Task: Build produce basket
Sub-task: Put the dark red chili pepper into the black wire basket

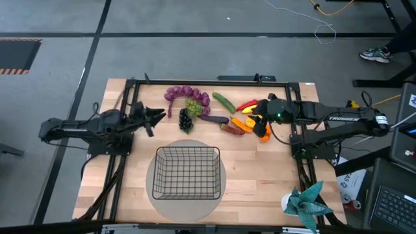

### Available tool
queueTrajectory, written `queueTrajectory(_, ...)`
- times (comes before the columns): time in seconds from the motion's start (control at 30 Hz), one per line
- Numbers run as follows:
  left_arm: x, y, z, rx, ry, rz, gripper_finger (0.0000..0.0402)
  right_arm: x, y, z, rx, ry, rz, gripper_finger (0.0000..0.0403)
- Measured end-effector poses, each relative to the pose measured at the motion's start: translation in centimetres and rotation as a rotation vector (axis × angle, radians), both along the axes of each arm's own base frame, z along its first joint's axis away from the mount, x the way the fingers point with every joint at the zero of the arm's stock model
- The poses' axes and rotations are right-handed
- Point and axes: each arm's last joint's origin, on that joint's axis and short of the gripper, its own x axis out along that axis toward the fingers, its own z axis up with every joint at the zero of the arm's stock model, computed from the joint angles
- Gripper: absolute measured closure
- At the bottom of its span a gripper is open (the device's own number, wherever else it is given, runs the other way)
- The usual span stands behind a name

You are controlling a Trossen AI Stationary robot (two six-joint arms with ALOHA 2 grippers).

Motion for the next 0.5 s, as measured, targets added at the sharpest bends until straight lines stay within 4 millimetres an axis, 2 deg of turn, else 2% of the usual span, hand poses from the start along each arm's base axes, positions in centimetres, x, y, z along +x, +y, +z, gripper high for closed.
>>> queueTrajectory(0.23,4.6,0.9,1.0,-0.093,0.181,0.05,0.028,1.0,-2.3,-1.0,0.078,0.019,0.025,0.0238)
queueTrajectory(0.33,6.4,2.0,1.2,-0.113,0.336,0.106,0.028,1.6,-3.1,-1.9,0.122,0.06,0.027,0.0238)
queueTrajectory(0.5,9.3,4.4,2.2,-0.158,0.492,0.16,0.028,2.9,-3.6,-3.7,0.163,0.137,0.028,0.0238)
